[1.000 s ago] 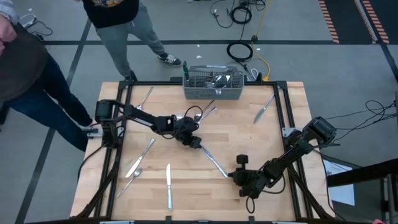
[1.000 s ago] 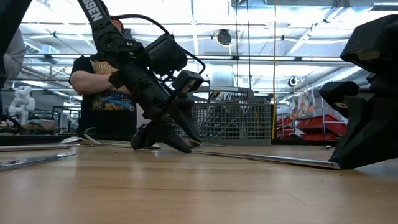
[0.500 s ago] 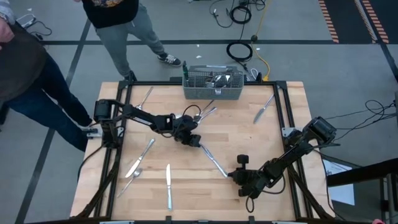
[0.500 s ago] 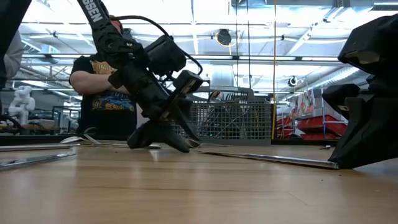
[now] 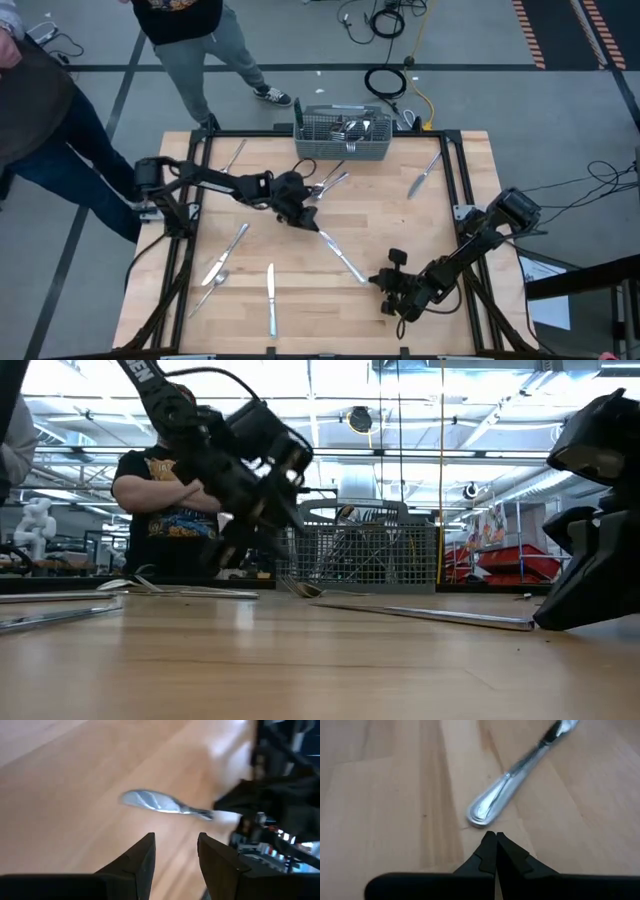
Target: Sort silverware
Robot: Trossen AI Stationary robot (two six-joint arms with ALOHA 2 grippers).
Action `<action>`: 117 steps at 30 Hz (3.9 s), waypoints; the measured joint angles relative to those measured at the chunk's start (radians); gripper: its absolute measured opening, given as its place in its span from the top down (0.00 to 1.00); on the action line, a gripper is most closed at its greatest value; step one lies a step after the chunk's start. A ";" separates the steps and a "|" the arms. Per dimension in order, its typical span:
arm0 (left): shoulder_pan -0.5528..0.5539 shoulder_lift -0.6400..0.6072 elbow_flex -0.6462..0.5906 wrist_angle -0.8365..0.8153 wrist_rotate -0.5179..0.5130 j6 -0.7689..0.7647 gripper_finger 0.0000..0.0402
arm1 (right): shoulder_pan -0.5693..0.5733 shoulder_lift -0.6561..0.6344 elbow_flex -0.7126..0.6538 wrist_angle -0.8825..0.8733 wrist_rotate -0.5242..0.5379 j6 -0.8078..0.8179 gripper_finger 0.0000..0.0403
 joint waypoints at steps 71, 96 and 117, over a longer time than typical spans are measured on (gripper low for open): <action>-0.004 -0.298 0.006 -0.079 -0.036 0.161 0.62 | -0.016 0.052 0.079 0.113 0.008 0.065 1.00; -0.040 0.004 -0.040 -0.122 -0.151 0.250 0.62 | 0.059 0.046 0.083 -0.113 -0.035 0.253 1.00; -0.071 0.183 -0.034 0.214 -0.138 0.028 0.59 | 0.063 0.046 0.083 -0.145 -0.035 0.173 1.00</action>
